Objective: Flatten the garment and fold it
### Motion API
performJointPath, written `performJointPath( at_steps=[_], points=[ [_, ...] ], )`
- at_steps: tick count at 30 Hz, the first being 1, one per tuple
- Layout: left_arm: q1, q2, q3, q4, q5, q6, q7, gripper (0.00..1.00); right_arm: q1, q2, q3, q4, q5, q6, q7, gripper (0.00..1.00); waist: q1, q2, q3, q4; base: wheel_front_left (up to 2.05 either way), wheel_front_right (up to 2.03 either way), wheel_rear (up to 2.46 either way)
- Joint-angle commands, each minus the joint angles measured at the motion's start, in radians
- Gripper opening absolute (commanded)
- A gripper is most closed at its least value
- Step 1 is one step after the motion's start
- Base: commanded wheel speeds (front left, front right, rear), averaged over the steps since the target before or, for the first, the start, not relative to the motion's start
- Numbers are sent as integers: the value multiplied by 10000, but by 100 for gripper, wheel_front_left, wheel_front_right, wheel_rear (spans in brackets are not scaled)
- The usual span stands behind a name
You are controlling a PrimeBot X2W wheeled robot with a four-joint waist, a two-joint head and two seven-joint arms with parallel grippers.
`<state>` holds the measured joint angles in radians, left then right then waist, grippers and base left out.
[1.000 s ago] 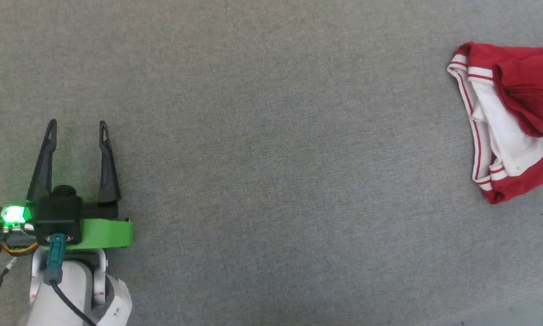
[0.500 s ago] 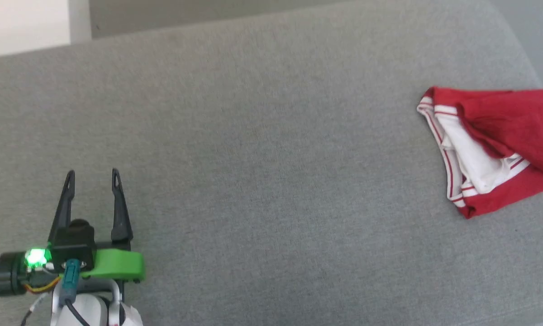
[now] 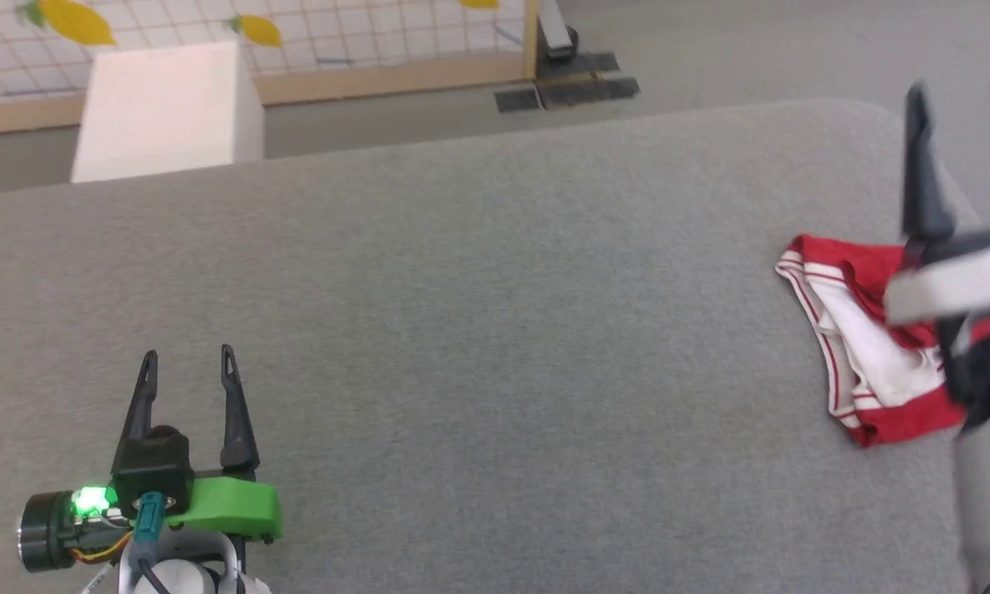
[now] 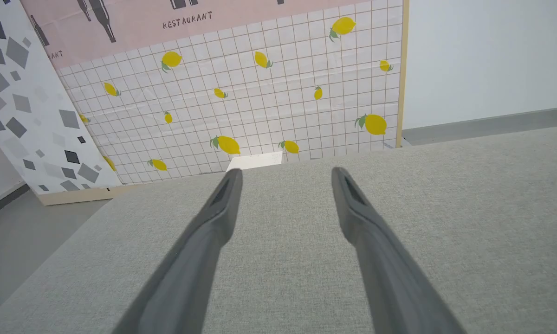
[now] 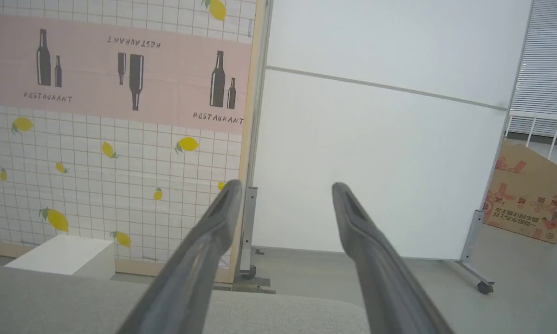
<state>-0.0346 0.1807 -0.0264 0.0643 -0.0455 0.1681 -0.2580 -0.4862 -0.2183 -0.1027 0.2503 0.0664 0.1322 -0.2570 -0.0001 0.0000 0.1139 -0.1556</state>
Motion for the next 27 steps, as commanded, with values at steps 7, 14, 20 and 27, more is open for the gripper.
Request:
performJointPath(
  at_steps=[7,14,20,27],
  points=[
    [384,-202,-24,248,-15,-88,-38,100,2656,1322,-440,-1129,-36,-15,-46,100,1,0,-1137,1009,0,0,0],
    [695,-255,-41,328,40,-222,-38,100,4281,1657,-307,-1644,163,-15,-46,100,1,0,-1584,1338,0,0,0],
    [834,-321,-83,212,119,-245,-38,100,5088,1677,-174,-1970,541,-15,-47,100,1,0,-1689,1561,0,0,0],
    [798,-325,-105,301,185,-307,-38,100,5539,1679,-145,-2034,578,-15,-47,100,1,0,-1569,1629,0,0,0]
  ],
)
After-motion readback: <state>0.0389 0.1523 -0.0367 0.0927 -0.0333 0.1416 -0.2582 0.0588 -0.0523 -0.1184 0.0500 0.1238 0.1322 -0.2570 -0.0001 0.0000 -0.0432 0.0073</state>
